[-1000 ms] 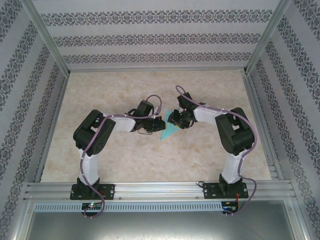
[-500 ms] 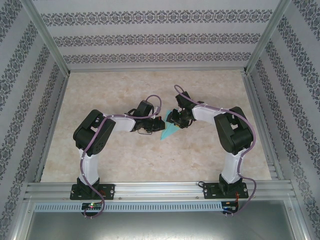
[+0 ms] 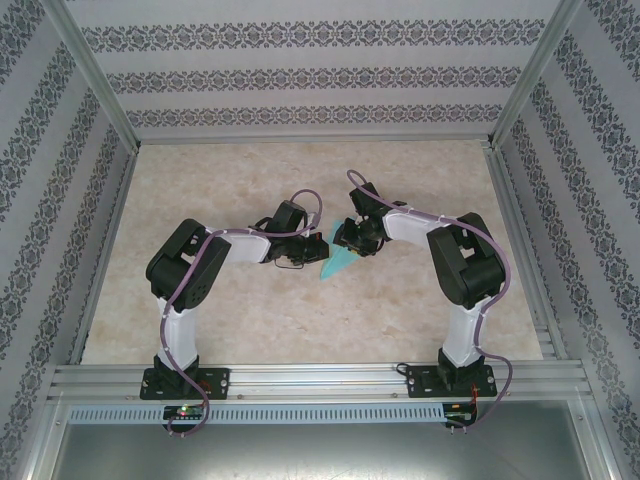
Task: Fold a paper plane with a square sheet of paper (pick it up from the middle)
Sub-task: Fourth fold the wing at the center of the table.
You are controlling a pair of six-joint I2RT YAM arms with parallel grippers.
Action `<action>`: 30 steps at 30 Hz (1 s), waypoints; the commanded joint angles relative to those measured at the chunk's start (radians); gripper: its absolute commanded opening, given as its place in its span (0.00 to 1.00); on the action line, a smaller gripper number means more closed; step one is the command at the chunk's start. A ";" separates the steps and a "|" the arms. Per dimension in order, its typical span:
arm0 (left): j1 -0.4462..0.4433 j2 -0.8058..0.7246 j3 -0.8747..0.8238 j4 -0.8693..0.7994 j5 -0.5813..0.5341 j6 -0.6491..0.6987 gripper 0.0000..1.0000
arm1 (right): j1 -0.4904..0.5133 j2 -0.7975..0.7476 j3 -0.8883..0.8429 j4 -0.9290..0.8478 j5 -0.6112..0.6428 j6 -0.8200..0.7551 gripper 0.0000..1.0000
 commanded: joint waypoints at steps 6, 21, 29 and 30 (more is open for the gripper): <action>0.011 -0.005 0.004 -0.003 0.017 0.000 0.09 | 0.014 0.136 -0.064 -0.115 0.118 -0.006 0.40; 0.011 -0.011 0.000 0.011 0.024 -0.004 0.09 | 0.019 0.146 -0.059 -0.119 0.120 -0.004 0.38; 0.012 0.002 0.007 0.015 0.037 -0.008 0.10 | 0.023 0.160 -0.050 -0.121 0.113 -0.009 0.38; 0.012 0.005 0.007 0.012 0.035 -0.009 0.09 | 0.025 0.162 -0.049 -0.123 0.115 -0.010 0.38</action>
